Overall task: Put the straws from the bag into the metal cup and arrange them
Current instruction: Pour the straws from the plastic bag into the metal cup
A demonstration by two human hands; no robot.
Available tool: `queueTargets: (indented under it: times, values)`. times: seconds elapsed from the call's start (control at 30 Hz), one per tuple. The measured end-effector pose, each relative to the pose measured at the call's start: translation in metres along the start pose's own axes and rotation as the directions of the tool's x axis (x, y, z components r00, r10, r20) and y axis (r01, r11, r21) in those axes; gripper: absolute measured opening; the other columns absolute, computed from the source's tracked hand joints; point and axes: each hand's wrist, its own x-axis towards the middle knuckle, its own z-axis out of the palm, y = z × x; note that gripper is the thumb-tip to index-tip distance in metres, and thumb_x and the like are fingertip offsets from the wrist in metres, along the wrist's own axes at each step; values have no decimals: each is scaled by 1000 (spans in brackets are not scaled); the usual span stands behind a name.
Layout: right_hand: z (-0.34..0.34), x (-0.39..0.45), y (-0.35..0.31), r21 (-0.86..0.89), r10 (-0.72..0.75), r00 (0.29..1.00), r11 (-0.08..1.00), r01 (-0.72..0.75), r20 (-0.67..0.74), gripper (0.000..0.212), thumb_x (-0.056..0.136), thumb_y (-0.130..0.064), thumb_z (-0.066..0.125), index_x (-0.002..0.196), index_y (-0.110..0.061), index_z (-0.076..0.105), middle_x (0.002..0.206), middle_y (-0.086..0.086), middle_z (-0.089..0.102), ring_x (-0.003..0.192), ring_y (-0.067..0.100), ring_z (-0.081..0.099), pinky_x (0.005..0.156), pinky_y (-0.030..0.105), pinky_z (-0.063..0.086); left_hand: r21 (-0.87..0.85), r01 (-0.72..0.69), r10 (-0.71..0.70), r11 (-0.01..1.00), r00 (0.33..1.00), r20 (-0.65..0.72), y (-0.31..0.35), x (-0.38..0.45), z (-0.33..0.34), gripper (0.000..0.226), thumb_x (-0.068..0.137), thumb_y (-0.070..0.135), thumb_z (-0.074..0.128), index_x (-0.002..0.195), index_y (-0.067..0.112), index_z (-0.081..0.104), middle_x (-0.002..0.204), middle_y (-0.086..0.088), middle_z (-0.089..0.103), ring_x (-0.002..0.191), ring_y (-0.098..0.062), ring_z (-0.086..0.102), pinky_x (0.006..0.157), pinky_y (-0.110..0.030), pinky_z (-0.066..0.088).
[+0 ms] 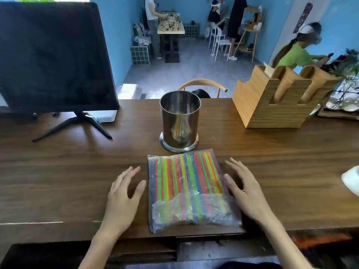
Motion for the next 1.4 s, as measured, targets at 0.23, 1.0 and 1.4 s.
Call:
queueTargets:
  times: [0.23,1.0,1.4]
  values:
    - [57,14,-25,-161,-77,965,980,120,251,78,82,-84,37,153,-57,22,166,-25,12,156,6,-3,129,43,10,-60,-157,166,986,958,233,27,27,54,58,98,44,61,152,39,40,165,18,17,145,6,9,126,-38,18]
    - [77,106,-65,-46,-300,797,924,378,523,23,87,-47,76,108,-37,77,116,-14,63,113,11,43,102,37,26,44,2,-10,999,984,177,87,22,39,22,73,37,89,61,36,70,59,19,67,63,4,63,64,-23,52]
    - [83,104,-63,-61,-310,827,923,380,468,27,85,-49,78,109,-38,78,112,-21,58,114,14,45,105,44,30,-152,-347,373,926,767,522,94,-37,13,12,88,40,73,85,32,65,91,20,71,94,-1,65,88,-25,49]
